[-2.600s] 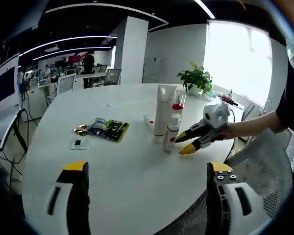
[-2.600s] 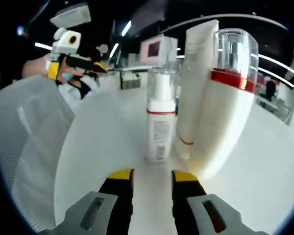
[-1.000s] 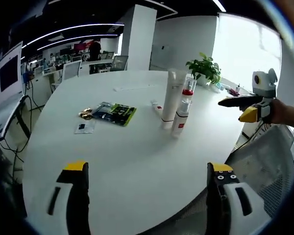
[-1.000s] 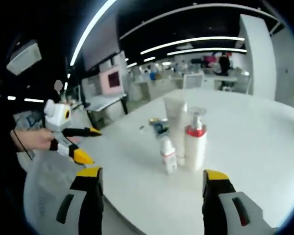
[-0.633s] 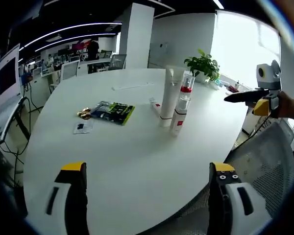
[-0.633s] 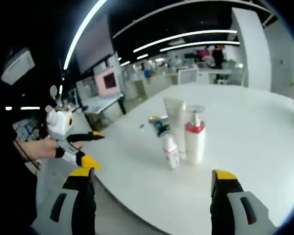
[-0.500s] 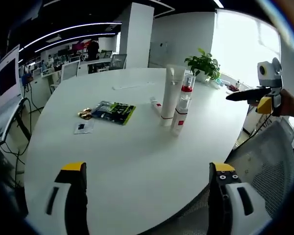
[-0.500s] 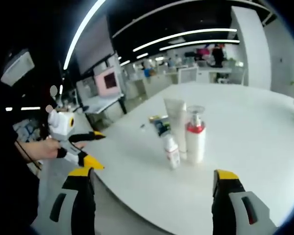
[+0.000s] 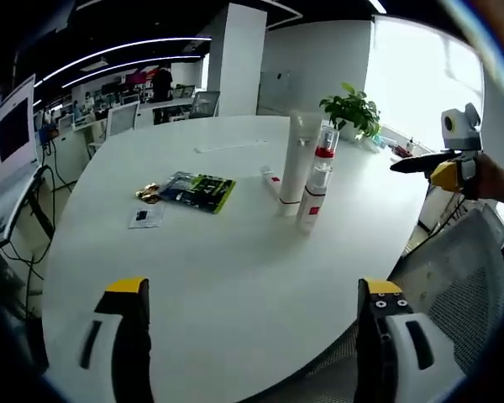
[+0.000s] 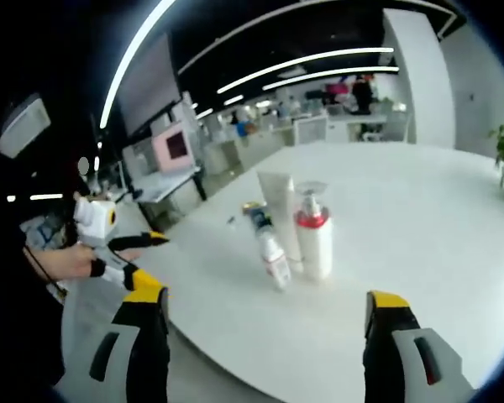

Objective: Arrange the skincare products in the storage area until every visible bottle or jar stands upright without overlapping.

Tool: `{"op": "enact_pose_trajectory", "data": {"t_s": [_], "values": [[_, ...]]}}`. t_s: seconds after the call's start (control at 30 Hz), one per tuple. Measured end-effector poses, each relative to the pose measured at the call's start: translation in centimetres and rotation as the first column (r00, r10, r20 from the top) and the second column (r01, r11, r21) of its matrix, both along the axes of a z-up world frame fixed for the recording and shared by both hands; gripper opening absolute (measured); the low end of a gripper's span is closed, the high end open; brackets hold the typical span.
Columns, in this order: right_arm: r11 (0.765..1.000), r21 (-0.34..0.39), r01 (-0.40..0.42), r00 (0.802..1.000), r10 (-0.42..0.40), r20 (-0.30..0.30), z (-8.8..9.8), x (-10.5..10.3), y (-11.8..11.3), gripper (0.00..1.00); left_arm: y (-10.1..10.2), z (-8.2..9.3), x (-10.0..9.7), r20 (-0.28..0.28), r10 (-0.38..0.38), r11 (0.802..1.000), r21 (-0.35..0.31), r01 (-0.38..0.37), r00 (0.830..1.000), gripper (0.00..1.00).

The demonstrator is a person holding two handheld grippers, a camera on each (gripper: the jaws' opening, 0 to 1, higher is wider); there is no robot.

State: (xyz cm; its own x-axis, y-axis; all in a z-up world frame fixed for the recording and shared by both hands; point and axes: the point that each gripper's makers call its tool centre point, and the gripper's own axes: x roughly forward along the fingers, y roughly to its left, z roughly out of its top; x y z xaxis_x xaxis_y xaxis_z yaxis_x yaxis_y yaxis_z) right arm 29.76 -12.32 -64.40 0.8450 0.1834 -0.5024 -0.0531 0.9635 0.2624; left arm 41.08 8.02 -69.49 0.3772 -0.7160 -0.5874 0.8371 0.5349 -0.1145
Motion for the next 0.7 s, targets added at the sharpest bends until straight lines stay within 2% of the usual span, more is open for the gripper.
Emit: {"op": "enact_pose_trajectory", "data": {"t_s": [0.27, 0.4, 0.7], "values": [[0.999, -0.041, -0.02, 0.999, 0.018, -0.049, -1.2, 1.3, -2.6, 0.99, 0.7, 0.0, 0.9, -0.005, 0.051, 0.999, -0.005, -0.051, 0.999, 0.97], [0.997, -0.075, -0.028, 0.997, 0.023, -0.068, -1.8, 2.5, -4.5, 0.99, 0.8, -0.3, 1.0, -0.007, 0.059, 0.998, 0.008, -0.059, 0.998, 0.97], [0.993, -0.106, -0.05, 0.994, 0.039, -0.106, -2.4, 4.3, -7.2, 0.97, 1.2, -0.6, 1.3, -0.013, 0.075, 0.997, 0.024, -0.075, 0.997, 0.96]]}}
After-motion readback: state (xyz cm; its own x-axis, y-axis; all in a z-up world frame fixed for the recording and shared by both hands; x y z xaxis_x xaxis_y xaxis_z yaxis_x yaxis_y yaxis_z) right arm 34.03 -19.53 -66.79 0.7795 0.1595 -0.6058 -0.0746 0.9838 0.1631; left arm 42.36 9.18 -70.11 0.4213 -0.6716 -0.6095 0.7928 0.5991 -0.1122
